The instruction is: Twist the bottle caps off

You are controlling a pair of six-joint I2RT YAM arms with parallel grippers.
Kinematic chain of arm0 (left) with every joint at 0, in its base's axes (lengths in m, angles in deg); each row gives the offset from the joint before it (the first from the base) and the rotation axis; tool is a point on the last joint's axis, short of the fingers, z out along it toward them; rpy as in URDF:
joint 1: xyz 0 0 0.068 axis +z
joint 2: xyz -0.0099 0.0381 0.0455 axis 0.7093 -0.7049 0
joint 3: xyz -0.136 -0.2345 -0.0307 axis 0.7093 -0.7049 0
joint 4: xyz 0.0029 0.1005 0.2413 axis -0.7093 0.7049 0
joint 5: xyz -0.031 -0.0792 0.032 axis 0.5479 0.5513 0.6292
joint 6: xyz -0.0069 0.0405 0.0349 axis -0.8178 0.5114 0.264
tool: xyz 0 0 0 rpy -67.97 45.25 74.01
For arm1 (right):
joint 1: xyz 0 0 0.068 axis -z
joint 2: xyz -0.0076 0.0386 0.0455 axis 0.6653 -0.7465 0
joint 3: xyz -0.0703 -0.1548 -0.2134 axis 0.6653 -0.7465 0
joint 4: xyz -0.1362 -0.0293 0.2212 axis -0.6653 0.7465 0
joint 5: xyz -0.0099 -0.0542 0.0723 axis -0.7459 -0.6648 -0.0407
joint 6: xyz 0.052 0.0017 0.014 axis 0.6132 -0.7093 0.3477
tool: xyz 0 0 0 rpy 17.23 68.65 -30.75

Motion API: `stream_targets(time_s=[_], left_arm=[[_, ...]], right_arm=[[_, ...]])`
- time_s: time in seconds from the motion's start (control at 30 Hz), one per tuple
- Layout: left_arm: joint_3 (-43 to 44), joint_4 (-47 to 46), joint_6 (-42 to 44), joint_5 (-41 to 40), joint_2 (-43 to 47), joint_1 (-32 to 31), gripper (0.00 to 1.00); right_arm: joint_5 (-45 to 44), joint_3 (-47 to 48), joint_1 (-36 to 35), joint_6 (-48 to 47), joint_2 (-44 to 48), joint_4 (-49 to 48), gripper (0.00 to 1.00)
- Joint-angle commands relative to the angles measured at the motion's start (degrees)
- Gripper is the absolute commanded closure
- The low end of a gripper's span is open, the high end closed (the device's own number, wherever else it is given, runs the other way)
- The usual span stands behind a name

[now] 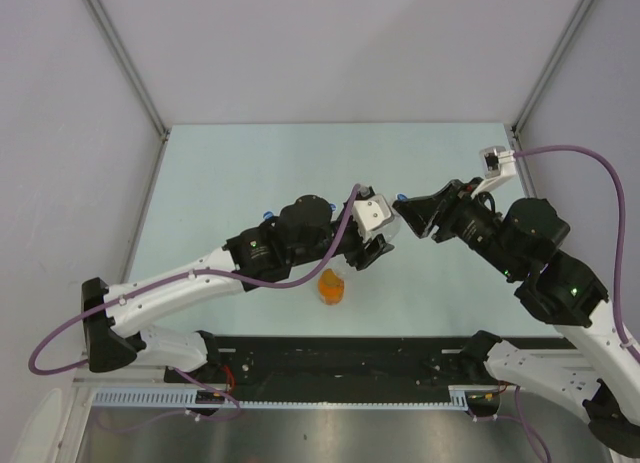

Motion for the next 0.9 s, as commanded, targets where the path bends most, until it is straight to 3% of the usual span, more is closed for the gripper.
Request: stream_targets(time_s=[0.0,0.13,0.43,0.53,0.87], left_arm=[[-0.1,-1.2,1.0,-0.1,1.3,-0.8,1.0],[-0.2,-1.1,1.1,-0.3,1.1,-1.0,1.0],[-0.5,-1.2,1.3,3.3,2.2,-1.0,1.0],[-1.7,-2.3,0.9,9.5,3.8,-0.8,1.0],[-4.6,-10.3,-8.1,46.0,8.7,2.9,1.0]], right_arm=[[-0.3,1.1,0.1,-0.3,-0.3,-2.6,0.47],[0.2,0.9,0.1,-0.3,-0.6,-2.9,0.54],[4.0,0.3,0.1,-3.7,0.0,-3.0,0.91],[8.1,0.1,0.2,-6.3,1.1,-3.7,1.0],[22.7,0.1,0.7,-17.4,6.3,-6.8,1.0]])
